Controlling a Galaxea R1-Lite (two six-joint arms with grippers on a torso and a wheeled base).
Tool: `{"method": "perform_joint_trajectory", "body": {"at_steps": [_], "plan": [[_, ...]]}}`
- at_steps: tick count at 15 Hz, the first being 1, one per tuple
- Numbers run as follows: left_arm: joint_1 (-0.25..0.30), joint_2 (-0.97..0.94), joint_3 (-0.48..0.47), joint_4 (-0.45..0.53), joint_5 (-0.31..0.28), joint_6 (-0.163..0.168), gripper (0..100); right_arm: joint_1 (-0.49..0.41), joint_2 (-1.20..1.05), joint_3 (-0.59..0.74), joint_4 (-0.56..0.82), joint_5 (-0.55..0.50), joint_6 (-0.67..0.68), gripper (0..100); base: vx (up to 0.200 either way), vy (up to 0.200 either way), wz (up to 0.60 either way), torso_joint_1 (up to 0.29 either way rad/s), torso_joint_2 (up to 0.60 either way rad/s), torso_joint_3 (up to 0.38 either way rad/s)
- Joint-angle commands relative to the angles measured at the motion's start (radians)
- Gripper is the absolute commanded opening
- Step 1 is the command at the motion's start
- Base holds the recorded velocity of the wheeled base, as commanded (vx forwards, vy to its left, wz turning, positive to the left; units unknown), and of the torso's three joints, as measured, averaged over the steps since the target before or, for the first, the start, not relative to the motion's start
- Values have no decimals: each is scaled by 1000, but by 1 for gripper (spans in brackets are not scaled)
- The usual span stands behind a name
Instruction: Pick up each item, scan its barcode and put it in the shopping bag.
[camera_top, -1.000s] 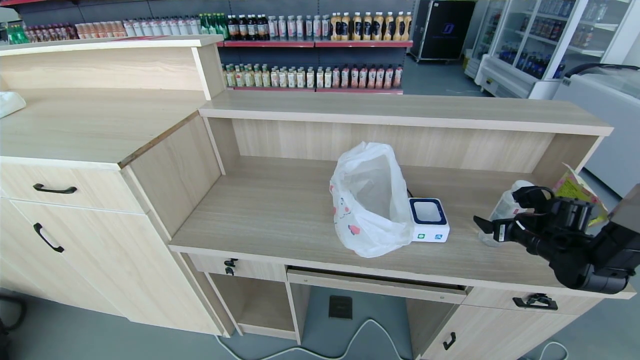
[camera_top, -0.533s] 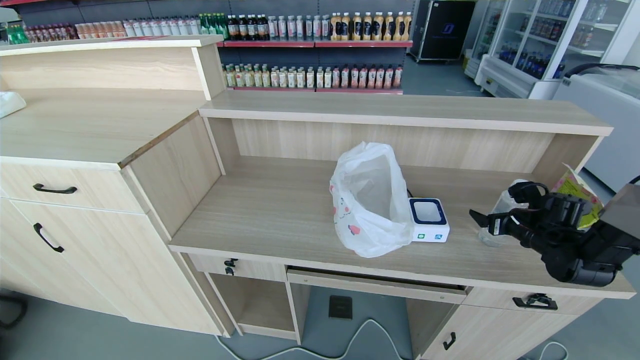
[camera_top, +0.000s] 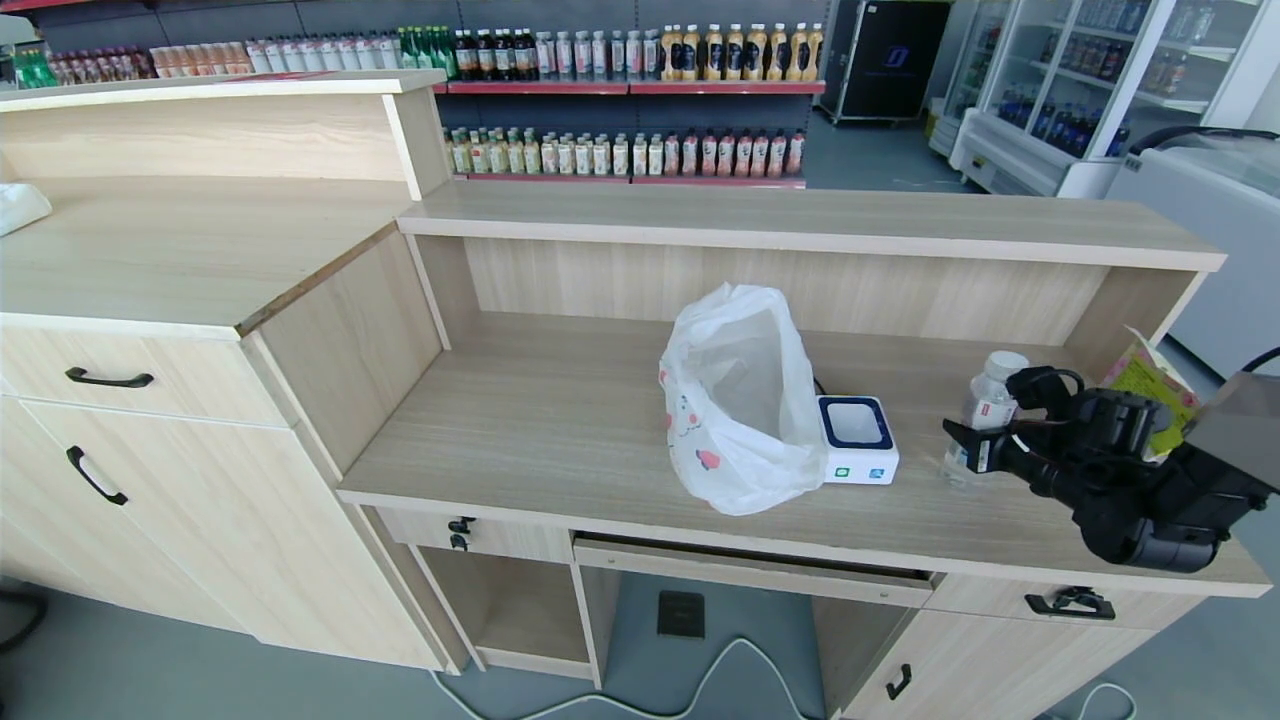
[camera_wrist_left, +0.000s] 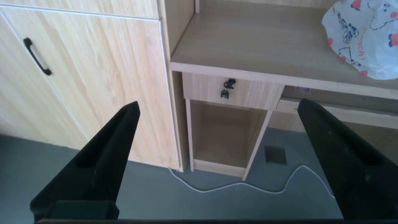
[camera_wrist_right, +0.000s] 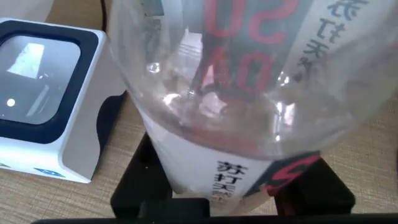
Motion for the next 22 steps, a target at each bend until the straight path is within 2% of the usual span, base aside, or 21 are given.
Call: {"method": "perform_joint_trajectory", "body": {"at_steps": [1, 5, 8, 10, 12, 14, 16, 18, 19, 20, 22], "plan": [[0, 0, 0, 0, 0, 0, 100, 1, -7, -4, -11, 12, 0, 0, 0, 0, 0, 0, 0, 0], [0, 0, 0, 0, 0, 0, 100, 0, -40, 5, -75, 153, 66, 0, 0, 0, 0, 0, 0, 0], [0, 0, 0, 0, 0, 0, 100, -8, -105, 51, -52, 164, 81, 0, 0, 0, 0, 0, 0, 0], [0, 0, 0, 0, 0, 0, 100, -34, -152, 129, -54, 196, 89, 0, 0, 0, 0, 0, 0, 0], [0, 0, 0, 0, 0, 0, 100, -55, -278, 171, -43, 310, 184, 0, 0, 0, 0, 0, 0, 0], [0, 0, 0, 0, 0, 0, 100, -71, -488, 174, 92, 445, 350, 0, 0, 0, 0, 0, 0, 0], [0, 0, 0, 0, 0, 0, 100, -111, -695, 141, 226, 690, 512, 0, 0, 0, 0, 0, 0, 0], [0, 0, 0, 0, 0, 0, 100, -151, -833, 112, 229, 965, 646, 0, 0, 0, 0, 0, 0, 0], [0, 0, 0, 0, 0, 0, 100, -151, -902, 105, 219, 1060, 741, 0, 0, 0, 0, 0, 0, 0], [0, 0, 0, 0, 0, 0, 100, -134, -953, 97, 183, 1103, 810, 0, 0, 0, 0, 0, 0, 0], [0, 0, 0, 0, 0, 0, 100, -23, -1042, 97, 132, 1107, 937, 0, 0, 0, 0, 0, 0, 0]]}}
